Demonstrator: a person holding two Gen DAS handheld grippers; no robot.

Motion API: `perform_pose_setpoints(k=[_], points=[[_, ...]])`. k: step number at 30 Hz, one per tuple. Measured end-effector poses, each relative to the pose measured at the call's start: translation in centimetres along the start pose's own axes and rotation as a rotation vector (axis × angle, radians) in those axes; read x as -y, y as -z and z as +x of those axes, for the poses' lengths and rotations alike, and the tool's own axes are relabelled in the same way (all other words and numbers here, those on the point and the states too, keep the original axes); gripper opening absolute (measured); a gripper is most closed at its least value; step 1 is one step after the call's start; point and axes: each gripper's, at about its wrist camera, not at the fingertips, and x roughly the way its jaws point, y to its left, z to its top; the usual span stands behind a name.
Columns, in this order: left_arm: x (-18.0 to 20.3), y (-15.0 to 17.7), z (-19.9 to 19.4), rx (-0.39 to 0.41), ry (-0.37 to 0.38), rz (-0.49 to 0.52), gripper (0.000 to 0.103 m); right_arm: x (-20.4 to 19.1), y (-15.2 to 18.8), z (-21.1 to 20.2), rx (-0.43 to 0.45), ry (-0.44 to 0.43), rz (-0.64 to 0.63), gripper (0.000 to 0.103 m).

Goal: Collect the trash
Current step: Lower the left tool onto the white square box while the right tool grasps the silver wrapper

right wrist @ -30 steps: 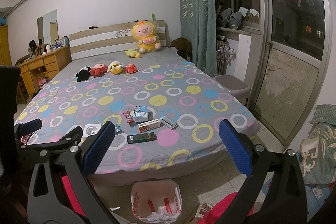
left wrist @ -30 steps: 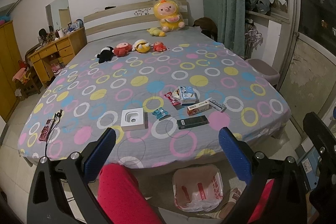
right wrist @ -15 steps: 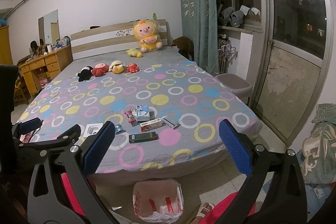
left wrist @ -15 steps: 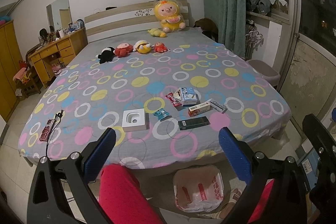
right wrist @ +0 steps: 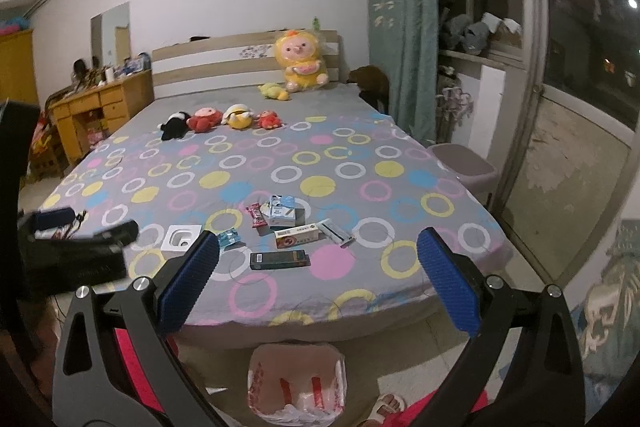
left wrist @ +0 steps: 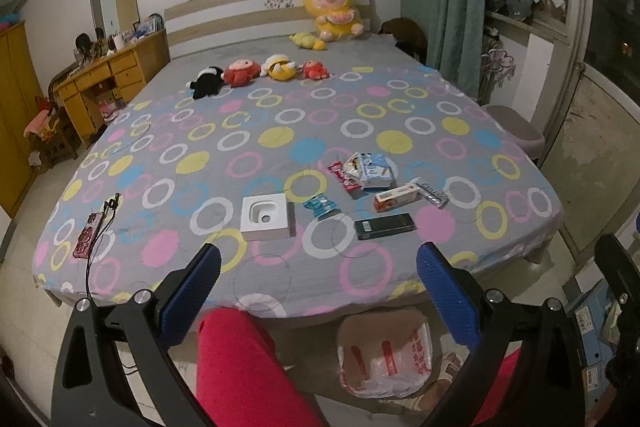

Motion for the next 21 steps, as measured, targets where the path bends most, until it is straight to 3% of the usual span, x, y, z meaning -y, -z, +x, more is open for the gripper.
perform_pose_setpoints(k=[7, 11, 21], points=[[-4.3, -3.1, 3.9, -0.081, 0.011, -0.013, 0.096, 1.0, -2.0, 4.1, -0.04, -0.013, -0.075, 0.097], [-7.2, -4.9, 6.7, -0.12, -0.02, -0.018, 0.096, 1.9, -3.5, 7.0, -0.069, -0.019, -0.111, 0.097], [-11.9, -5.6, 14.6, -0.314, 0.023, -0.087, 0.096, 3.4, -6.1, 14.2, -0.158, -0.047, -0.188, 0.097]])
